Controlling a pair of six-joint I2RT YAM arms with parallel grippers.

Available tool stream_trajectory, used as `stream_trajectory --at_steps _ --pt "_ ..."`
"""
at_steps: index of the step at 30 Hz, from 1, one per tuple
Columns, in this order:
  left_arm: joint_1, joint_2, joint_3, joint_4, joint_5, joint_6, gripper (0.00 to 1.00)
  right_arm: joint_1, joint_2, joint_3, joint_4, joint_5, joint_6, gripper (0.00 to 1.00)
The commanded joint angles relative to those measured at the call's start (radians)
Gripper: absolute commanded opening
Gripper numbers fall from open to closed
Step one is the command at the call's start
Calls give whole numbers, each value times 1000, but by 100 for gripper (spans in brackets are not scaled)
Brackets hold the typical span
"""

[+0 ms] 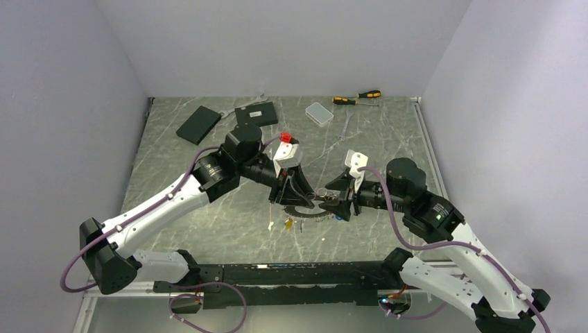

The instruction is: Put the keys on the keyring

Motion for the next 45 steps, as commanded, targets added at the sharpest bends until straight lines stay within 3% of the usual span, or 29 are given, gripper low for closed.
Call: stream_trajectory --at_steps 1,11,18,24,26,29,32,38,39,40,41,45 --pt "3 -4 11 148 99 -125 0 -3 -36 -23 151 -33 -43 59" --pt "4 11 -9 186 121 -154 0 -2 11 35 156 -97 -53 64" --pt "4 25 -23 222 138 -189 0 -2 21 60 177 -103 -41 61" --pt "6 36 -23 222 141 -185 0 -2 38 80 199 -160 -6 40" --pt "7 40 -21 215 142 -180 0 -2 52 92 199 -181 11 21" --pt "7 54 -12 175 144 -166 0 -1 74 109 183 -192 25 2" --pt "8 75 -1 114 156 -143 1 -1 80 117 170 -194 34 0" --pt "8 74 24 -44 104 -13 35 -1 106 138 115 -191 73 0" --pt "9 66 25 -60 81 7 45 -2 110 139 105 -183 81 0" --pt "8 57 26 -73 56 22 64 -1 114 137 97 -179 93 0" --pt "9 45 27 -85 35 37 71 -1 117 133 92 -172 108 0" --pt "11 -2 42 -127 -77 90 87 -1 120 114 72 -126 168 0"
